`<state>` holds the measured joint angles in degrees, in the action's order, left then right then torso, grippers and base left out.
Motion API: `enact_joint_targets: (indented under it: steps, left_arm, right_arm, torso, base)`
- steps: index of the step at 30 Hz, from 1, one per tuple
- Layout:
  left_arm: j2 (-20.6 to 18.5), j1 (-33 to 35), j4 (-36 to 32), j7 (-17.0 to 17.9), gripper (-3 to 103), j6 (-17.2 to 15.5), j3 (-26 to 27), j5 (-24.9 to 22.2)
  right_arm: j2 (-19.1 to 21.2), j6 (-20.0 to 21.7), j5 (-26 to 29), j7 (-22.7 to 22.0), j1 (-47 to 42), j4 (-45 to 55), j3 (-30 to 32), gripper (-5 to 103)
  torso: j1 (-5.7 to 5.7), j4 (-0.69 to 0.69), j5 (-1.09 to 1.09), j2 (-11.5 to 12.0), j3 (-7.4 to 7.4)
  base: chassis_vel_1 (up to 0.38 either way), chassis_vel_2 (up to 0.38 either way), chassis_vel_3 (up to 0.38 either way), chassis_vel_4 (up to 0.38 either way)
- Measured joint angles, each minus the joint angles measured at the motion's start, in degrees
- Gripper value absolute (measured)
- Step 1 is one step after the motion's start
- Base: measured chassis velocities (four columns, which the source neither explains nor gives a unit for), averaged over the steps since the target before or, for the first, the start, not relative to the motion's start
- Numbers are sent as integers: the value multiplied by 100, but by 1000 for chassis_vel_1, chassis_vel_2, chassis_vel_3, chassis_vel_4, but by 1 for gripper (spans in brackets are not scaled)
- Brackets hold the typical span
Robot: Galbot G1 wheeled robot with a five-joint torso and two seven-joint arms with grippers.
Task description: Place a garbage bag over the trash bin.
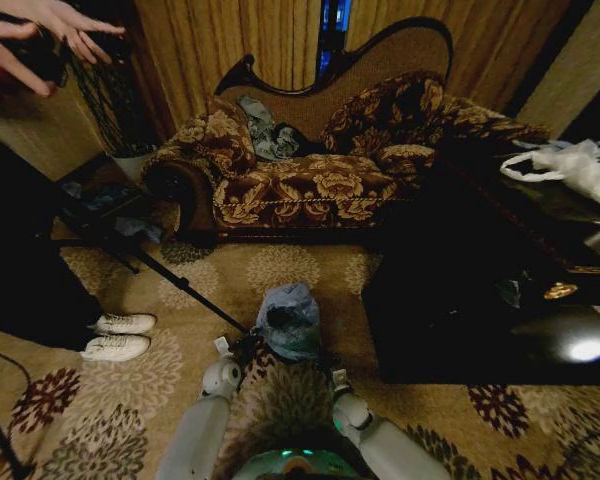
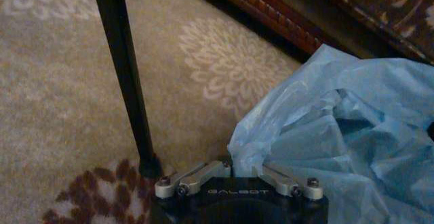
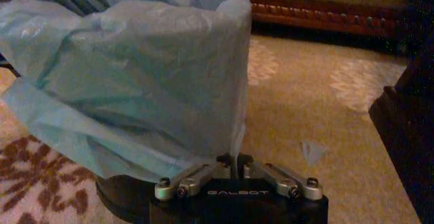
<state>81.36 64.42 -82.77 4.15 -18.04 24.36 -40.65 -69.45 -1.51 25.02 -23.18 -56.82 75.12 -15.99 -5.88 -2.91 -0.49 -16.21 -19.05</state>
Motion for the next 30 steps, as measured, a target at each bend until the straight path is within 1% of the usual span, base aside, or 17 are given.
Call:
enact_joint_targets:
  steps: [2,5,6,9,10,12,13,15,16,17,18,20,21,24,26,28,30]
  left_arm:
    - [-4,34,-65,-3,0,54,0,0]
    - [-13,186,-229,-9,16,357,15,163]
    - [-13,186,-229,-9,16,357,15,163]
    - [-52,451,-495,-37,32,591,82,253]
    - [-52,451,-495,-37,32,591,82,253]
    - [-57,612,-609,-99,44,795,137,398]
    - [-57,612,-609,-99,44,795,137,398]
    - [-74,762,-696,-204,55,960,198,508]
    - [-82,801,-722,-230,55,983,216,515]
    - [-82,801,-722,-230,55,983,216,515]
    - [-87,839,-751,-254,60,999,238,516]
    - [-77,902,-785,-298,71,1035,297,519]
    - [-77,902,-785,-298,71,1035,297,519]
    - [-68,945,-827,-367,87,1055,399,510]
    - [-67,944,-829,-380,87,1058,422,509]
    - [-68,924,-827,-402,97,1059,458,509]
    - [-81,896,-794,-411,99,1055,492,508]
  right_arm:
    - [24,0,-1,-17,-7,56,1,5]
    - [145,13,60,-127,-45,333,-27,21]
    - [145,13,60,-127,-45,333,-27,21]
    - [271,84,232,-196,-113,617,-23,37]
    - [271,84,232,-196,-113,617,-23,37]
    - [343,90,249,-221,-151,719,23,48]
    - [343,90,249,-221,-151,719,23,48]
    - [456,94,260,-269,-191,923,80,60]
    - [497,104,273,-293,-205,1012,88,65]
    - [497,104,273,-293,-205,1012,88,65]
    - [553,126,298,-336,-222,1140,89,65]
    - [655,188,378,-405,-256,1370,95,75]
    - [655,188,378,-405,-256,1370,95,75]
    - [821,229,454,-444,-328,1653,151,92]
    - [850,230,473,-457,-351,1716,162,96]
    - [862,230,508,-479,-386,1822,177,99]
    - [834,216,536,-498,-406,1912,178,100]
  torso:
    - [0,0,0,0,0]
    - [0,0,-1,0,0]
    - [0,0,-1,0,0]
    - [0,0,0,0,0]
    - [0,0,0,0,0]
    - [0,0,0,0,0]
    - [0,0,0,0,0]
    - [0,0,0,0,0]
    - [0,0,0,0,0]
    - [0,0,0,0,0]
    - [0,0,0,0,0]
    - [0,0,0,0,1]
    - [0,0,0,0,1]
    - [0,0,0,0,1]
    - [0,0,0,0,0]
    - [0,0,0,0,1]
    - [0,0,0,0,0]
  base:
    - [0,0,0,0]
    - [0,0,0,0]
    - [0,0,0,0]
    - [0,0,0,0]
    - [0,0,0,0]
    - [0,0,0,0]
    - [0,0,0,0]
    - [0,0,0,0]
    - [0,0,0,0]
    - [0,0,0,0]
    - [0,0,0,0]
    - [0,0,0,0]
    - [0,0,0,0]
    - [0,0,0,0]
    - [0,0,0,0]
    - [0,0,0,0]
    - [0,0,0,0]
